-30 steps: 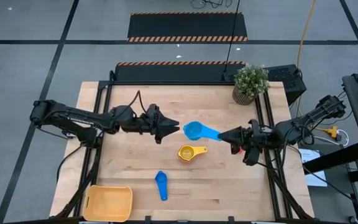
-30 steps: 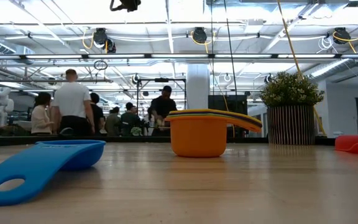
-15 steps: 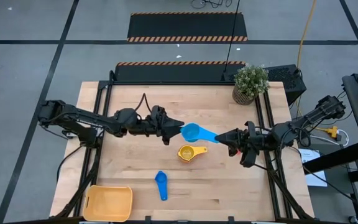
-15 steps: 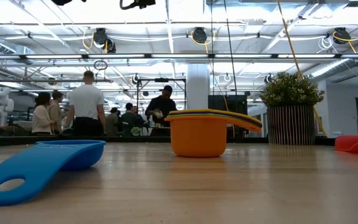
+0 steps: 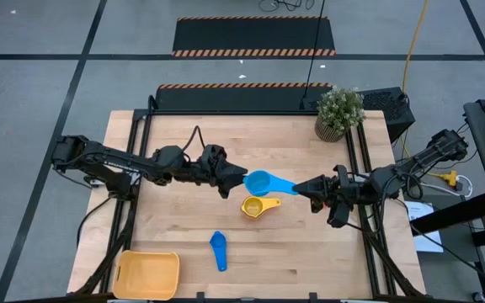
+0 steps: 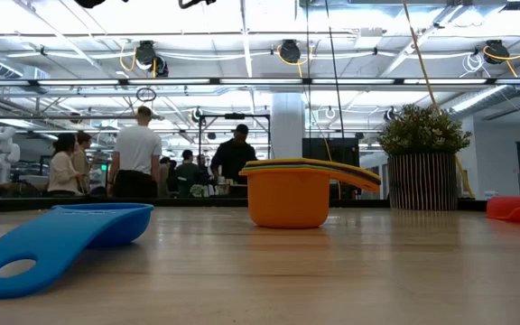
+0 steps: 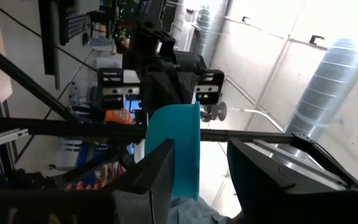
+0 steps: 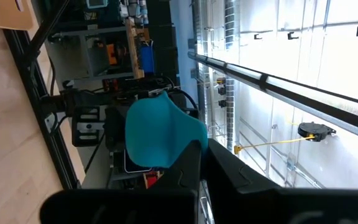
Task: Nest measuring cups in basket
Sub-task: Stack the light blue measuring cup on top of the yellow measuring cup
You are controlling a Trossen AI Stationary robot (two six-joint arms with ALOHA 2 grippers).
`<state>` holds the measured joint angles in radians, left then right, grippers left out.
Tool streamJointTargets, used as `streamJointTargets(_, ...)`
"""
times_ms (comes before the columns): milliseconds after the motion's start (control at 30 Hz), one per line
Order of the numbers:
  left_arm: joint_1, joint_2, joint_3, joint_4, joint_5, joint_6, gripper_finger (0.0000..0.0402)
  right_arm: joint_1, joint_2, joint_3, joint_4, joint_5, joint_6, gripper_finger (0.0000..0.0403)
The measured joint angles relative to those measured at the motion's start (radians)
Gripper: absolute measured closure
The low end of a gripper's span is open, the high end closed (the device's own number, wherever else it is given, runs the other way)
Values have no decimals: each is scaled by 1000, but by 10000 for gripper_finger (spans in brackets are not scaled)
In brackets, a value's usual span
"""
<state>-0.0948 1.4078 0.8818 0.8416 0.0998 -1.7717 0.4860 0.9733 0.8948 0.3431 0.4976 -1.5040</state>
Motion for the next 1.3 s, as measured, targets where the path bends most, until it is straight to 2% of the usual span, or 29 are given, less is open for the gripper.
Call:
streamJointTargets(467,0,0,0,-8,64,-4,252,0,-11,0,-7,6,-2,403)
streamJointTargets(1300,1,0,1,-38,68,-11,252,-1,-27,0,-15,33,-27,403)
